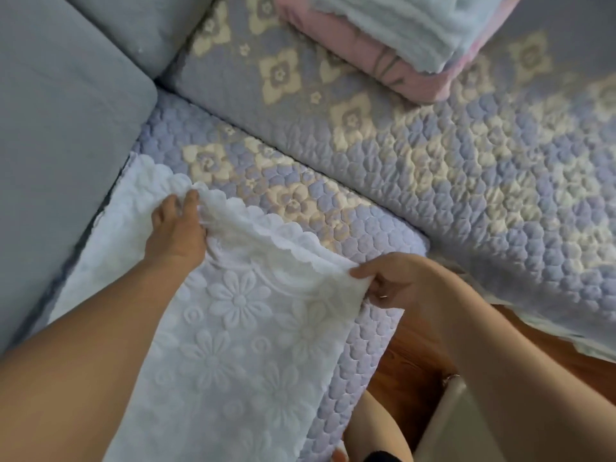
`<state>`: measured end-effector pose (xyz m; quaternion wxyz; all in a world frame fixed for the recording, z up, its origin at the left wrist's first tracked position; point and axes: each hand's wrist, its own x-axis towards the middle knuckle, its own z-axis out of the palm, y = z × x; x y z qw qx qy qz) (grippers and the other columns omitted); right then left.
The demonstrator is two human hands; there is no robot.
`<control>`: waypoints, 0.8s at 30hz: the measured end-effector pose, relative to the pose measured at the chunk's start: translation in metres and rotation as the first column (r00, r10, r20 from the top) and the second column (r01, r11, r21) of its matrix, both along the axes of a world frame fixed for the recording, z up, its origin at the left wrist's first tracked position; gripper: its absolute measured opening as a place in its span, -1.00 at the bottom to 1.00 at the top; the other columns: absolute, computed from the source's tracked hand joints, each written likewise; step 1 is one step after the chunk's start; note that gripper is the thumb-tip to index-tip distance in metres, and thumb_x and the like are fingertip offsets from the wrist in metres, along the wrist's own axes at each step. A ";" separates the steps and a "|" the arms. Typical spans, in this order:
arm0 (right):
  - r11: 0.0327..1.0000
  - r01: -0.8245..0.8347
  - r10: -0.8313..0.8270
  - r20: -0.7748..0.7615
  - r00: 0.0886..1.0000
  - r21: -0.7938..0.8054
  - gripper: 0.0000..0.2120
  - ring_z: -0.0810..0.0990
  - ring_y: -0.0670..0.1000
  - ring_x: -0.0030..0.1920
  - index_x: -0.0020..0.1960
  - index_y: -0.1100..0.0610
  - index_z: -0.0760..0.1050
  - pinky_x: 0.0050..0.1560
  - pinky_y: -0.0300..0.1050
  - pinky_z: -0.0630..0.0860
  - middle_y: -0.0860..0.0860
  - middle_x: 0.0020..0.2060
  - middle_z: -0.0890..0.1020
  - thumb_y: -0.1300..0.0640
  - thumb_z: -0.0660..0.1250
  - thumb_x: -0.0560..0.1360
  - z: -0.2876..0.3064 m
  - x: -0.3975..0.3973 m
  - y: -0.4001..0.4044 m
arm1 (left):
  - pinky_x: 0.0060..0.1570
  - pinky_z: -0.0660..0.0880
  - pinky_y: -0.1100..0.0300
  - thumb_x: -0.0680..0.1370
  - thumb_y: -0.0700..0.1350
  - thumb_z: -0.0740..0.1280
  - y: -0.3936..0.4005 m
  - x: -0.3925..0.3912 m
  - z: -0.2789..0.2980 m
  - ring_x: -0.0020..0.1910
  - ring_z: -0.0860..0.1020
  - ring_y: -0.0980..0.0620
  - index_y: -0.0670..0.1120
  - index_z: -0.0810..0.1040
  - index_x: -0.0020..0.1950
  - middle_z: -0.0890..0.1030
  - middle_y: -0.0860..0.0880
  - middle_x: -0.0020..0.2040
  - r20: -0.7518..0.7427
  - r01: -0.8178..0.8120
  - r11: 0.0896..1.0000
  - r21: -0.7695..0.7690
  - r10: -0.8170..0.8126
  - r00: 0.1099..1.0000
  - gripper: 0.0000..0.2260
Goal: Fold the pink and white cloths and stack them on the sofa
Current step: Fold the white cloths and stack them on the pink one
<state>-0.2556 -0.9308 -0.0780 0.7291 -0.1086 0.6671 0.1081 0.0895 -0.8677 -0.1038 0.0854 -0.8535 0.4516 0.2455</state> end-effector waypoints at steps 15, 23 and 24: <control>0.572 -0.765 0.496 -0.617 0.610 -0.296 -0.75 0.50 0.00 -0.31 0.16 0.15 0.59 -0.38 -0.20 0.44 0.06 -0.14 0.60 0.19 0.22 0.56 -0.005 0.026 -0.011 | 0.40 0.29 -0.18 0.63 -0.09 0.27 0.005 0.007 -0.004 0.52 0.06 -0.22 0.06 0.05 0.61 0.04 -0.13 0.58 -0.044 0.010 1.000 -0.027 -0.011 0.999 -0.39; 0.560 -0.669 0.066 -0.779 0.623 -0.489 -0.78 0.53 0.10 0.02 0.15 0.12 0.50 -0.02 -0.04 0.49 0.09 0.10 0.52 0.25 0.25 0.52 0.001 -0.007 -0.020 | 0.24 0.40 -0.11 0.54 0.00 0.35 -0.019 0.020 0.007 0.35 0.26 -0.27 0.07 0.09 0.56 0.17 -0.16 0.43 -0.031 0.102 0.988 0.118 -0.099 0.995 -0.33; 0.458 -0.630 -0.014 -0.714 0.700 -0.627 -0.74 0.46 0.07 0.15 0.23 0.10 0.48 0.07 -0.05 0.43 0.06 0.19 0.47 0.18 0.27 0.55 0.004 -0.005 -0.008 | 0.22 0.41 -0.11 0.53 0.02 0.35 -0.028 0.025 0.010 0.32 0.31 -0.28 0.07 0.08 0.55 0.18 -0.17 0.42 -0.011 0.125 0.983 0.133 -0.124 0.992 -0.33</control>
